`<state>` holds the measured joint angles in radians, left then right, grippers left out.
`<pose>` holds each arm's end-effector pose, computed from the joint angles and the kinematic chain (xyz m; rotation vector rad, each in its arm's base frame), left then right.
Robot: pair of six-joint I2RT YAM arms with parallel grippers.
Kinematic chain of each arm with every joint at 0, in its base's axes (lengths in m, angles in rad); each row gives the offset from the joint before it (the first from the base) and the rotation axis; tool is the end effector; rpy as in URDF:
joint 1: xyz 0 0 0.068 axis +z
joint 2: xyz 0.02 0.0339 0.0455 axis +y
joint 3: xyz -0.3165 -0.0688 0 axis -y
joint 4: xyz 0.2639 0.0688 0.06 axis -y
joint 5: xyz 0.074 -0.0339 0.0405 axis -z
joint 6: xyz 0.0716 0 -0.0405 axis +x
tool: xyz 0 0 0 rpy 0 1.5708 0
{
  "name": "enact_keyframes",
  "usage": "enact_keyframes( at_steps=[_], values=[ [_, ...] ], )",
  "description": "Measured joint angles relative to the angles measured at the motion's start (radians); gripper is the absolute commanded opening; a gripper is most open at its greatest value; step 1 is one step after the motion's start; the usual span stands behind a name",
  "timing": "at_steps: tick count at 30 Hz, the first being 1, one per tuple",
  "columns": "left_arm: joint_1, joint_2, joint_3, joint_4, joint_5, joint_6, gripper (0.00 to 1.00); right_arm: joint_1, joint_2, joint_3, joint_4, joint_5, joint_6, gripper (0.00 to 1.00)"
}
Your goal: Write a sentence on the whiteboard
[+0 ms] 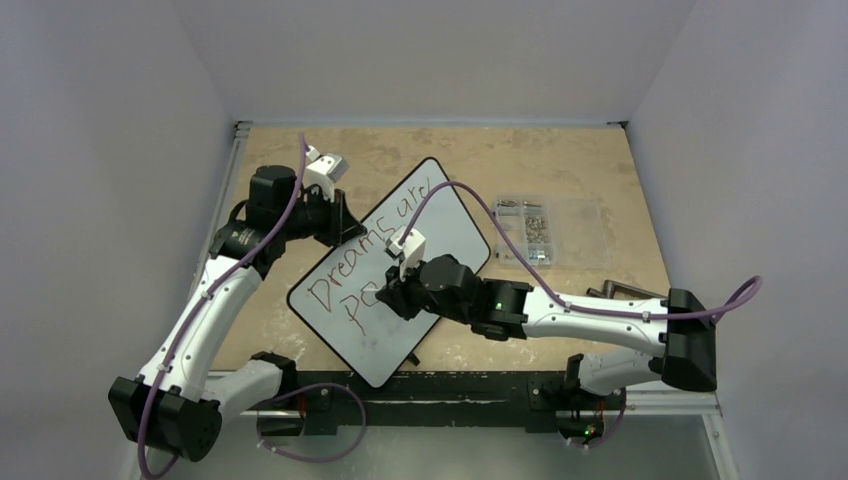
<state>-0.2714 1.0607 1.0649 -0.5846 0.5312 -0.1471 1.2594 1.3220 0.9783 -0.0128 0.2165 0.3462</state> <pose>0.2240 -0.1000 0.3764 0.4482 2.1235 -0.8123 0.1205 0.3243 0.3376 -0.7506 1.8726 0.8533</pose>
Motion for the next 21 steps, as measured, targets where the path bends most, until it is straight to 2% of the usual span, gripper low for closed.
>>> enact_keyframes(
  at_steps=[5, 11, 15, 21],
  values=[
    [0.0, -0.001, 0.0, 0.0, 0.001, 0.0, 0.0, -0.003, -0.011, -0.013, 0.009, -0.01, -0.002, 0.0],
    [0.0, -0.001, 0.0, 0.0, 0.004, 0.0, 0.0, -0.003, -0.144, -0.117, 0.07, -0.003, 0.001, 0.0],
    [0.0, -0.001, 0.0, 0.0, 0.004, 0.0, 0.0, -0.003, -0.19, -0.124, 0.088, 0.054, 0.005, 0.0],
    [0.0, -0.001, 0.0, 0.0, 0.004, 0.0, 0.0, -0.021, -0.155, -0.114, 0.051, 0.146, 0.022, 0.0]
  ],
)
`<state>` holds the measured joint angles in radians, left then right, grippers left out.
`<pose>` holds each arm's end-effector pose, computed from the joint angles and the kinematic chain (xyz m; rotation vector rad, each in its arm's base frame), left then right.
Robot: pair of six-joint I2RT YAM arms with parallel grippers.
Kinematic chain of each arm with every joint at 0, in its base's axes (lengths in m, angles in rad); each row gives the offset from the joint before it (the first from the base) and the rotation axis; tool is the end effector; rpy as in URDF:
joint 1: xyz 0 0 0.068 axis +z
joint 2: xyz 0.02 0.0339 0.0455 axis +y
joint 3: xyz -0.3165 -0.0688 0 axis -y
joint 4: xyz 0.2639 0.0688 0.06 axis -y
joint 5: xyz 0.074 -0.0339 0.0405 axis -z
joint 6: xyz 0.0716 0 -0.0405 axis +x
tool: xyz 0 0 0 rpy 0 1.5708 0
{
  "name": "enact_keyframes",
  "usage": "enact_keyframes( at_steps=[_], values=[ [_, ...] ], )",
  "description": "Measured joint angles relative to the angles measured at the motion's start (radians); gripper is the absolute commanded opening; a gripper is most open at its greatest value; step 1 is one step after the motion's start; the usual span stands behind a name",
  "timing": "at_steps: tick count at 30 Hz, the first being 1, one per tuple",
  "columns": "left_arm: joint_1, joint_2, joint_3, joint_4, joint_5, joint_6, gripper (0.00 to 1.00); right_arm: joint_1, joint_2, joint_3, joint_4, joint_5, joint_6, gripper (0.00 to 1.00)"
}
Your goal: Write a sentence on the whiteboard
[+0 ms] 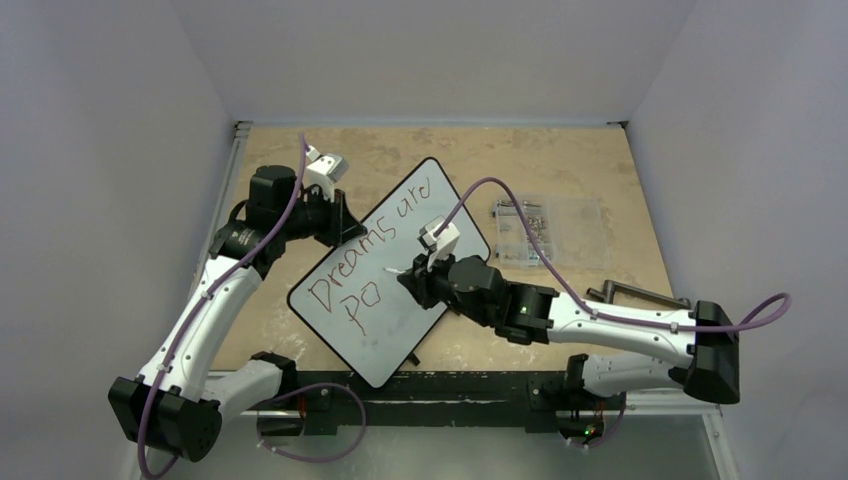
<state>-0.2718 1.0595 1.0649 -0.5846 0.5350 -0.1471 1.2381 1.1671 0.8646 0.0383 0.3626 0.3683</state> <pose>0.2235 -0.1002 0.3767 0.4511 2.1216 -0.8165 0.1225 0.2767 0.3464 -0.5511 1.8104 0.7937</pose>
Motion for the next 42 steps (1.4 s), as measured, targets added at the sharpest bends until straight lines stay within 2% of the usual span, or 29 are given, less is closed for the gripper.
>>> enact_keyframes(
  at_steps=[12, 21, 42],
  values=[
    [0.0, 0.0, 0.0, 0.0, 0.0, 0.0, 0.0, -0.066, 0.051, 0.053, -0.026, -0.014, 0.009, 0.0],
    [0.0, 0.0, -0.001, -0.001, -0.004, 0.0, 0.0, -0.071, 0.101, 0.069, -0.023, -0.049, 0.009, 0.0],
    [0.0, 0.0, -0.003, -0.001, -0.012, 0.0, 0.0, -0.074, 0.108, 0.059, -0.003, -0.121, 0.039, 0.0]
  ],
)
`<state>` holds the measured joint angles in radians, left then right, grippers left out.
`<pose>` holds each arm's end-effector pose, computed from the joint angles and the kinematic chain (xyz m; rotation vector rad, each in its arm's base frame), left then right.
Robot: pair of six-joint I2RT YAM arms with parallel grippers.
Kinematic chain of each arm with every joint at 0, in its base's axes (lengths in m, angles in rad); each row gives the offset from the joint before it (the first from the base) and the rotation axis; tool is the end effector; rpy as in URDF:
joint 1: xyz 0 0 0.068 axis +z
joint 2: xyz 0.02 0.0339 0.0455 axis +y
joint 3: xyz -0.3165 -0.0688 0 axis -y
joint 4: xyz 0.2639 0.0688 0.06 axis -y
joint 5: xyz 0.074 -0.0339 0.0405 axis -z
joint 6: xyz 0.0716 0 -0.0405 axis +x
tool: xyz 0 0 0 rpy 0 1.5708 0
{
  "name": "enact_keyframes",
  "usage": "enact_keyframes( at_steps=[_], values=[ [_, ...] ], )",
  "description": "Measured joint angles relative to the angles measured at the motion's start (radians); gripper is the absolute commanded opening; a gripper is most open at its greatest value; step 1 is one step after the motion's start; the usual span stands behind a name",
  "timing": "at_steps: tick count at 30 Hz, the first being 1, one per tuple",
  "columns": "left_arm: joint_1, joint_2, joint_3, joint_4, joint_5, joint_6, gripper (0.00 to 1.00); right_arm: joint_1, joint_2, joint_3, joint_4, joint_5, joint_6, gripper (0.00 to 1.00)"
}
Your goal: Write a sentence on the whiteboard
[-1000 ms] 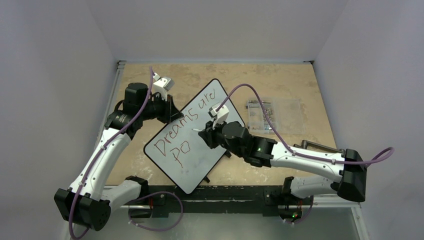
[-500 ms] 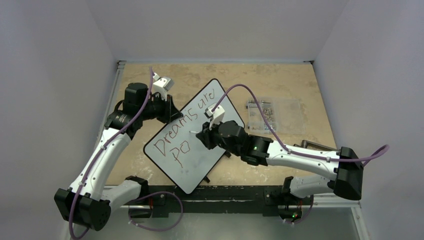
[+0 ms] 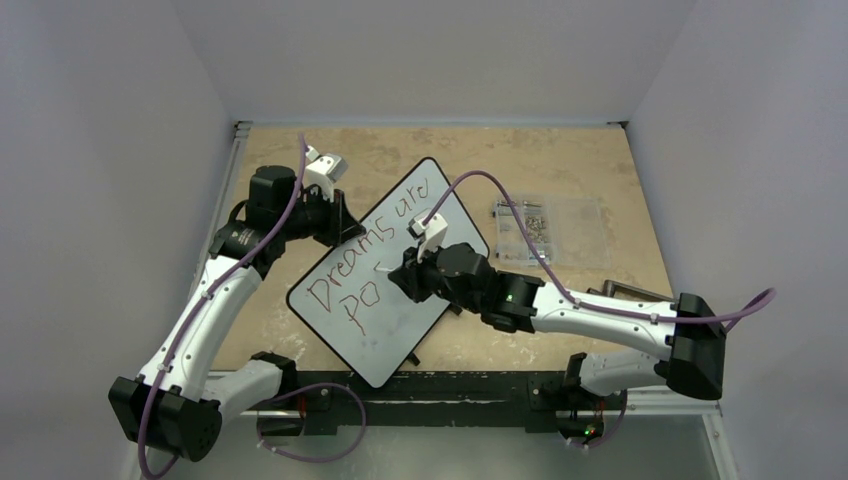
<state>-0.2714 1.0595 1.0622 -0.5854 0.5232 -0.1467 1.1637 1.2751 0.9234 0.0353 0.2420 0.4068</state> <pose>0.2240 -0.0995 0.3754 0.4435 2.1271 -0.8037 0.1474 0.2986 0.3370 -0.5637 1.8851 0.8359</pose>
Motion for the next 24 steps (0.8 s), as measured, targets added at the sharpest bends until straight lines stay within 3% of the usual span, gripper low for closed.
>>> enact_keyframes(
  at_steps=[24],
  values=[
    [0.001, 0.0, -0.002, 0.001, -0.004, 0.0, 0.0, 0.001, -0.04, -0.085, 0.016, -0.008, 0.054, 0.0]
  ],
)
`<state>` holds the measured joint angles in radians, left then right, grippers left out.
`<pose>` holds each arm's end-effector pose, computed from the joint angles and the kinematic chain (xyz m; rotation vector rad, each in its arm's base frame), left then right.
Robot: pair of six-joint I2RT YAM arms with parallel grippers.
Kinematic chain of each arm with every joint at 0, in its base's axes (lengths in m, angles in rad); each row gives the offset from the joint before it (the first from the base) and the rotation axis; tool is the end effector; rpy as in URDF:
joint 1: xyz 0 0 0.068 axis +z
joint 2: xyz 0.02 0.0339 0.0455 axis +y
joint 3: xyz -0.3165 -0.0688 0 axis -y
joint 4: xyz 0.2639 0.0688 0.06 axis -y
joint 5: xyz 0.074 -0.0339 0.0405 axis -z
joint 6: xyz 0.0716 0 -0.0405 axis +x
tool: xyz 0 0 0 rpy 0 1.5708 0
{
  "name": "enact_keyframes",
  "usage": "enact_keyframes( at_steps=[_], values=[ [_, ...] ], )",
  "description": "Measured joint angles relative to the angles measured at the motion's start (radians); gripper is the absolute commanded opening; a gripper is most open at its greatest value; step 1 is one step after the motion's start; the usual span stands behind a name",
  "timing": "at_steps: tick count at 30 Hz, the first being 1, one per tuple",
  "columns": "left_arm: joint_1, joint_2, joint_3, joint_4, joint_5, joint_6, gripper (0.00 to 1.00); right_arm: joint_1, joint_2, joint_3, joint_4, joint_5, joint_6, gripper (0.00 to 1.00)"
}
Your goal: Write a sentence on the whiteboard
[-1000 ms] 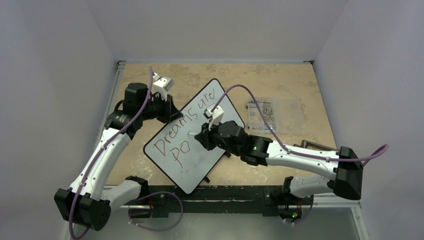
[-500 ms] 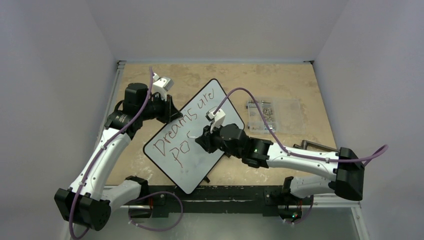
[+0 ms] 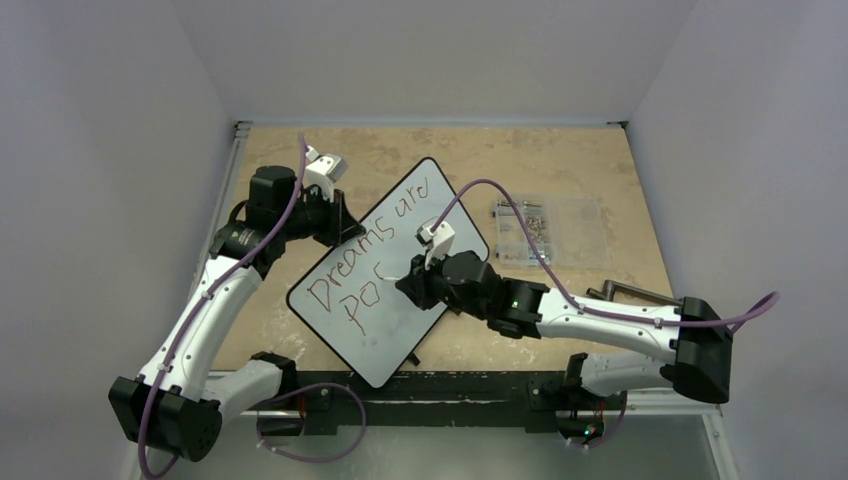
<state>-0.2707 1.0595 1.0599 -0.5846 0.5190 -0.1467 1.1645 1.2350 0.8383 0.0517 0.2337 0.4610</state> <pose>0.2243 -0.0991 0.3745 0.4400 2.1295 -0.7989 0.1407 0.2851 0.3171 -0.5335 1.9324 0.8591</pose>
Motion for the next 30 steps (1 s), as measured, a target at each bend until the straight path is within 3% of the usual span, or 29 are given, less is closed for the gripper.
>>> enact_keyframes(
  at_steps=[30],
  values=[
    [0.0, 0.0, 0.0, 0.0, 0.0, 0.0, 0.0, -0.001, -0.031, -0.035, -0.081, -0.015, -0.034, 0.0]
  ],
)
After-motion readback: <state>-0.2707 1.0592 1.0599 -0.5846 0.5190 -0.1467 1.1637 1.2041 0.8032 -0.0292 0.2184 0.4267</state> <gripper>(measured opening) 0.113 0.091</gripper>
